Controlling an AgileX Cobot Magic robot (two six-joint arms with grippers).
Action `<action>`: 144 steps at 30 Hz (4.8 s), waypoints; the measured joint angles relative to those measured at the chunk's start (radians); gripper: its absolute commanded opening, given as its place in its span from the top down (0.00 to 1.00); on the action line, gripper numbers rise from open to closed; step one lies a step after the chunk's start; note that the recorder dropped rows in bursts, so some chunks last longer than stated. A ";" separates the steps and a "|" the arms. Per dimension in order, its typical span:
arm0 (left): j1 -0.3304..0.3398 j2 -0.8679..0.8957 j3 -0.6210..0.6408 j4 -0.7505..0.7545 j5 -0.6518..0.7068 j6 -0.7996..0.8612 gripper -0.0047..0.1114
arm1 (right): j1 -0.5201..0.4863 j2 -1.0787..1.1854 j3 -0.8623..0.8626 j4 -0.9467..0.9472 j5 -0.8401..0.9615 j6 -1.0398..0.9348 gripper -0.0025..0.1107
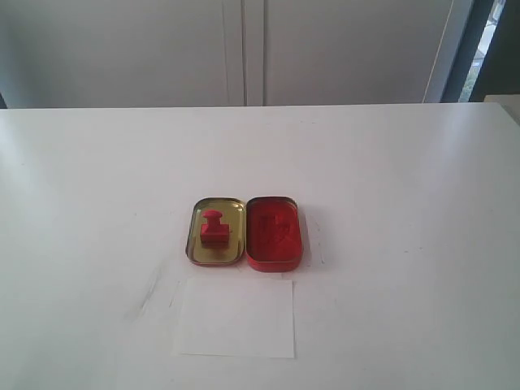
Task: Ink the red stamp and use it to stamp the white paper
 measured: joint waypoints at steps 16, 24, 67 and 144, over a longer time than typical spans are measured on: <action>0.000 0.000 0.000 0.000 -0.357 0.000 0.96 | 0.000 0.000 0.000 0.000 0.000 0.000 0.98; 0.000 0.000 0.000 0.000 -0.360 0.000 0.96 | 0.000 0.000 0.000 0.000 0.000 0.000 0.98; 0.000 0.544 -0.649 -0.005 0.284 0.111 0.96 | 0.000 0.000 0.000 0.000 0.000 0.000 0.98; -0.415 2.093 -1.953 -0.188 0.852 0.895 0.96 | 0.000 0.000 0.000 0.000 0.000 0.000 0.98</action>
